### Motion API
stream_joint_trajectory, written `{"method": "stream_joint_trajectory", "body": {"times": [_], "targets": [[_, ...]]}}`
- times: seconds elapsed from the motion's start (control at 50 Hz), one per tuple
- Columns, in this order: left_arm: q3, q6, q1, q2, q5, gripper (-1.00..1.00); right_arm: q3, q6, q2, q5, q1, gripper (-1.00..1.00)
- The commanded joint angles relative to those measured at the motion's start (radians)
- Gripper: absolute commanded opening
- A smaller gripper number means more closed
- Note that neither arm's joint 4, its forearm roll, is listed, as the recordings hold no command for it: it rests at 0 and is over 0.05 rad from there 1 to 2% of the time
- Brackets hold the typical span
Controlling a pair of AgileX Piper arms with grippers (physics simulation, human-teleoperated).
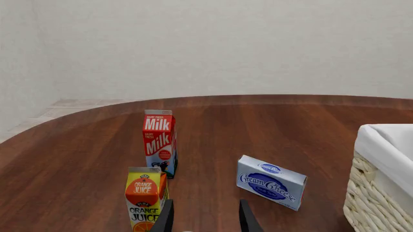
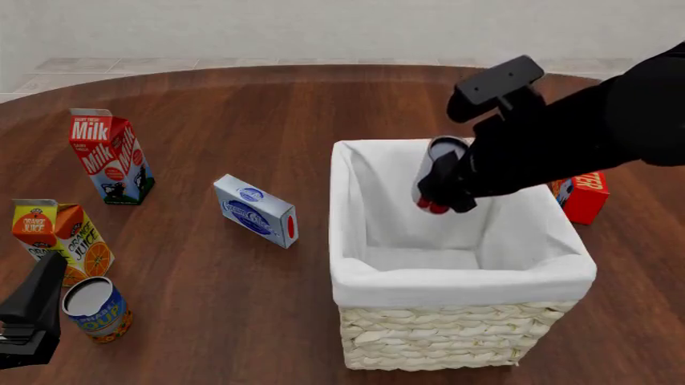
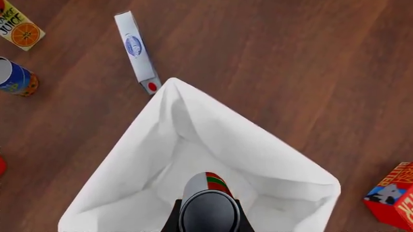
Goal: Pick up the tomato sauce, and put it in the basket.
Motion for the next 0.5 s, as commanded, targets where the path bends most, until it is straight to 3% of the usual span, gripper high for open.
{"method": "stream_joint_trajectory", "body": {"times": [0.02,0.5], "targets": [[0.000,0.000,0.000,0.000,0.000,1.00,0.002,0.029,0.005,0.012,0.008,-1.00],[0.000,0.000,0.000,0.000,0.000,1.00,0.043,0.060,0.029,-0.001,0.025,-1.00]]}}
